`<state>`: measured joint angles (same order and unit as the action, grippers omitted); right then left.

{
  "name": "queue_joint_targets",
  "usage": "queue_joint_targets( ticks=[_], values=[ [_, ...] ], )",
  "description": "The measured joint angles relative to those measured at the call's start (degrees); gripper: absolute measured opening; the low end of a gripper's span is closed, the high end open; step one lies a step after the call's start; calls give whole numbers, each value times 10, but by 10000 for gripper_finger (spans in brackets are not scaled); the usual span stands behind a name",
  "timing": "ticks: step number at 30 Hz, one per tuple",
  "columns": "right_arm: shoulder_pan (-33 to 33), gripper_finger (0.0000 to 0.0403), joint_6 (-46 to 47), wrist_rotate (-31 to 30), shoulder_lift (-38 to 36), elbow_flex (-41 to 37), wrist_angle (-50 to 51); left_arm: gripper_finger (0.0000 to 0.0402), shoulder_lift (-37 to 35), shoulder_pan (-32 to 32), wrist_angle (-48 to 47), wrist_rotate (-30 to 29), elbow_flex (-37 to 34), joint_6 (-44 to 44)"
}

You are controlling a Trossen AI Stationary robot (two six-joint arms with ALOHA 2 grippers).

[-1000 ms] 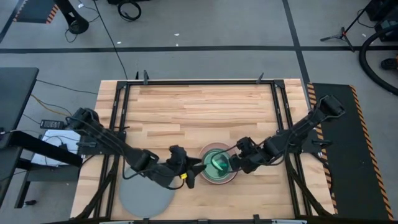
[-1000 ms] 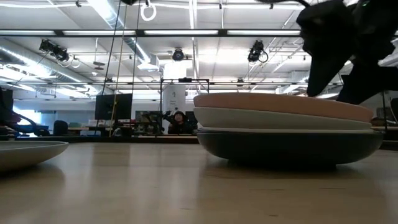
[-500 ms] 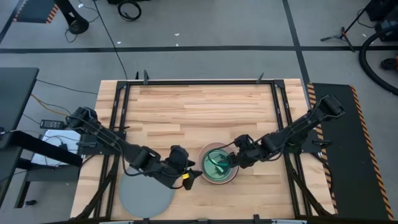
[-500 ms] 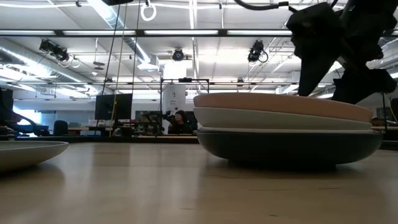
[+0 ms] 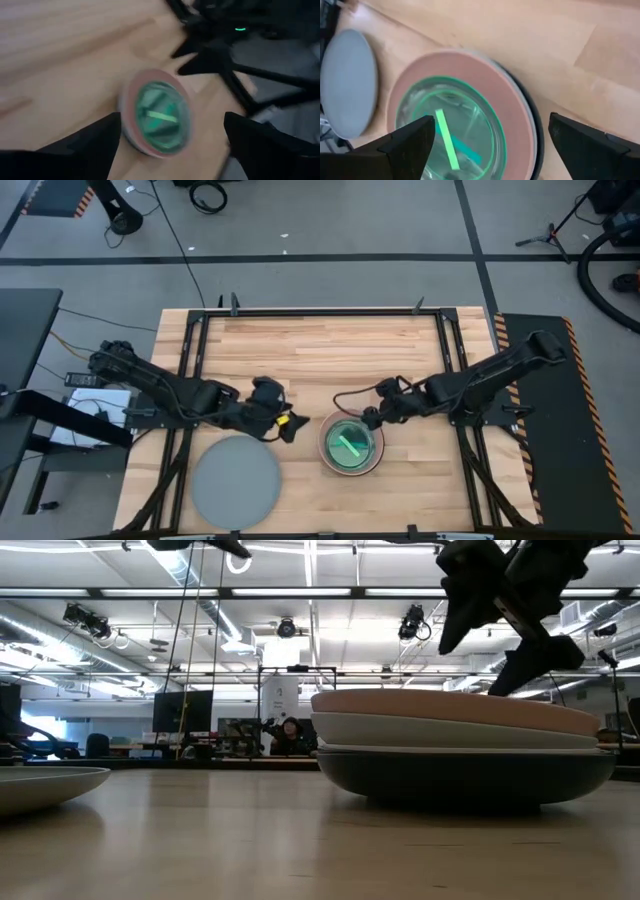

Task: Stack plastic plates
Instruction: Stack the stacked plates on top of the gray plate

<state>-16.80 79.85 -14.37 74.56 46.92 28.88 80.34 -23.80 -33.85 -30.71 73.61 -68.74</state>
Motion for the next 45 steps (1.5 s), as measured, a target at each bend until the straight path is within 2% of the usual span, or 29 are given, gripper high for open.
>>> queue_joint_targets(
  ticks=[4,6,12,21,26,30,36,40,45],
  values=[
    [21,391,-20,-2,-12,0,-6,357,10,0,-11,-67,-1,-28],
    [28,391,-32,-2,-12,0,-7,357,24,9,-5,-74,0,-33],
    [45,392,-85,36,-12,0,18,357,36,29,-5,-51,-1,-50],
    [54,385,-130,40,-41,0,29,357,20,47,-10,-29,-1,-61],
    [11,381,-128,32,-63,0,60,357,18,28,-57,-37,0,-100],
    [-54,380,-72,-17,-70,0,65,357,18,4,-94,-41,-1,-171],
    [-141,380,29,-87,-68,0,56,357,18,-31,-77,-76,-1,-216],
    [-170,380,65,-113,-61,0,53,357,24,-43,-86,-127,-1,-256],
    [-186,380,77,-113,-44,0,47,357,51,-43,-99,-103,-1,-286]
  ],
)
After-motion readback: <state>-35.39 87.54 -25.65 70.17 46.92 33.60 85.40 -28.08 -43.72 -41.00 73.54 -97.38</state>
